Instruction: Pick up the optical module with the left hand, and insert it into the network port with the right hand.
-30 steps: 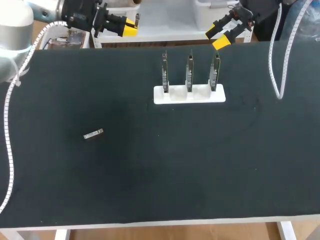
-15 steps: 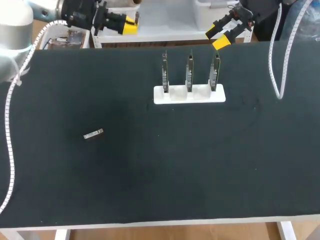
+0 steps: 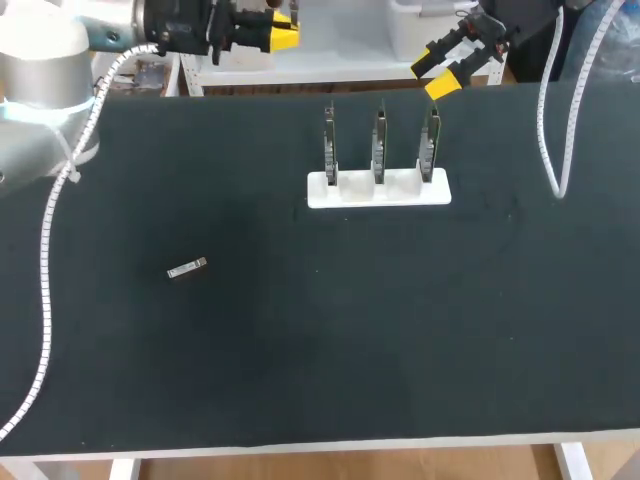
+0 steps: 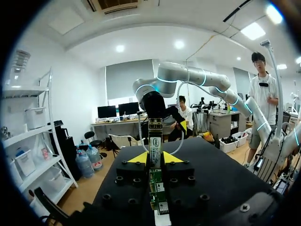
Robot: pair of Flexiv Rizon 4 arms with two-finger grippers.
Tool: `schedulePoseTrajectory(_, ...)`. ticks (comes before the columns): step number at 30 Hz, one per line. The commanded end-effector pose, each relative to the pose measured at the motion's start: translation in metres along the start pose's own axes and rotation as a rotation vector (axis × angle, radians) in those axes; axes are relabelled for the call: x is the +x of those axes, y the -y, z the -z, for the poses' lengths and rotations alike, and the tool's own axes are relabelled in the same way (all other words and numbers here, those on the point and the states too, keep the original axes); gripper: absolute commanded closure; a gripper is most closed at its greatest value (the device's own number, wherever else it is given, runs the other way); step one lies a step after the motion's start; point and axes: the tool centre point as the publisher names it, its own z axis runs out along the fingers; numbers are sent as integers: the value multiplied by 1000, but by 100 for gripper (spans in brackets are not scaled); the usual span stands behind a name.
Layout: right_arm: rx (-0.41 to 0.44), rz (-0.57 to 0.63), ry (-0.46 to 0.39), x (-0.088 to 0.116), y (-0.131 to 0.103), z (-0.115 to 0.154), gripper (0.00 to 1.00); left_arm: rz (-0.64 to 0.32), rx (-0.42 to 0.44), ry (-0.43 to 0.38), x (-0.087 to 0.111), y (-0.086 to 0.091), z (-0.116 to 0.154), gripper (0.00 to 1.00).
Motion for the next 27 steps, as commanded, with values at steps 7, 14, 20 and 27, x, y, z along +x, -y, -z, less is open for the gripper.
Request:
schedulePoseTrajectory(7, 2, 1, 1, 0, -1, 0, 0, 10, -158, 25, 3, 27, -20, 100)
schedulePoseTrajectory(14, 2, 1, 1, 0, -1, 0, 0, 33, -159, 59, 7, 33, -48, 100)
schedulePoseTrajectory(20, 2, 1, 1, 0, -1, 0, 0, 52, -155, 81, 12, 30, -66, 100)
schedulePoseTrajectory(27, 2, 1, 1, 0, -1, 0, 0, 48, -152, 49, 16, 24, -79, 100)
